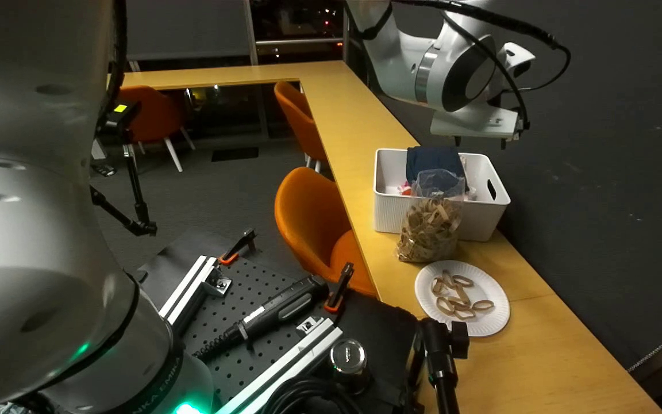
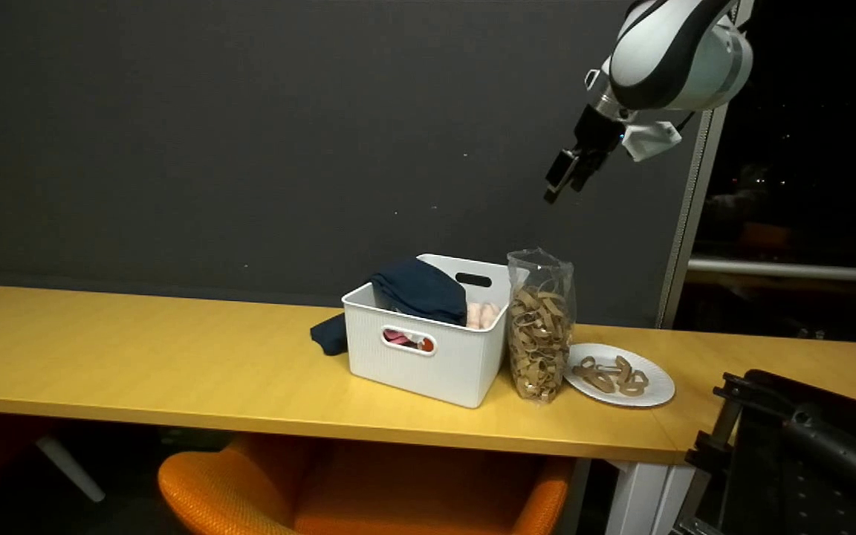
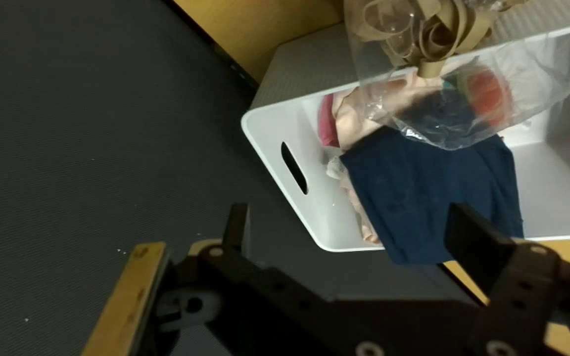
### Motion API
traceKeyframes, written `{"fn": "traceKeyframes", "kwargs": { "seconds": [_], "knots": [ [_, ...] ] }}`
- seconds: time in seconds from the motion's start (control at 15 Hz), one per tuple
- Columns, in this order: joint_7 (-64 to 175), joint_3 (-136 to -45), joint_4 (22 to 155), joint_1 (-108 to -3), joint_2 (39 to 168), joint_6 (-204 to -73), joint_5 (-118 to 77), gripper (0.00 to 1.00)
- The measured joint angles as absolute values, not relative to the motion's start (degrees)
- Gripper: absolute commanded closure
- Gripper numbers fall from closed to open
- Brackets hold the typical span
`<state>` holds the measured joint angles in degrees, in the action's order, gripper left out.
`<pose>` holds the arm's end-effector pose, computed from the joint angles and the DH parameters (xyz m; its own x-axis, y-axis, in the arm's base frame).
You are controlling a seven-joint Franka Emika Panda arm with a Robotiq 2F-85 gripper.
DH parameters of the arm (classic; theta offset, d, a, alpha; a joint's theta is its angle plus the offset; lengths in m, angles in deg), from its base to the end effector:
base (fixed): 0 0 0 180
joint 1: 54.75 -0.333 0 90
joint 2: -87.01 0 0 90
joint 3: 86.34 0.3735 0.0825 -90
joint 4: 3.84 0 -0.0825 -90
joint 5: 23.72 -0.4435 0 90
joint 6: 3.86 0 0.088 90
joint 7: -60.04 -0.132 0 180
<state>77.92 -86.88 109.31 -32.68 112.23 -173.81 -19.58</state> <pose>0.6796 -0.2775 0.2926 0.8759 0.0431 0.4806 -0.0670 -0.9755 0.2096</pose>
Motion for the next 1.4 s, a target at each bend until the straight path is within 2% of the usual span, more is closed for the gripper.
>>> {"fn": "traceKeyframes", "kwargs": {
  "seconds": [0.33, 0.93, 1.4],
  "knots": [
    [77.9, -91.8, 113.3, -32.8, 109.2, -169.1, -19.5, 0.0],
    [75.5, -98.7, 128.2, -34.8, 104.1, -169.2, -17.3, 0.0],
    [70.9, -102.8, 129.5, -37.6, 106.3, -170.4, -11.7, 0.0]
  ]
}}
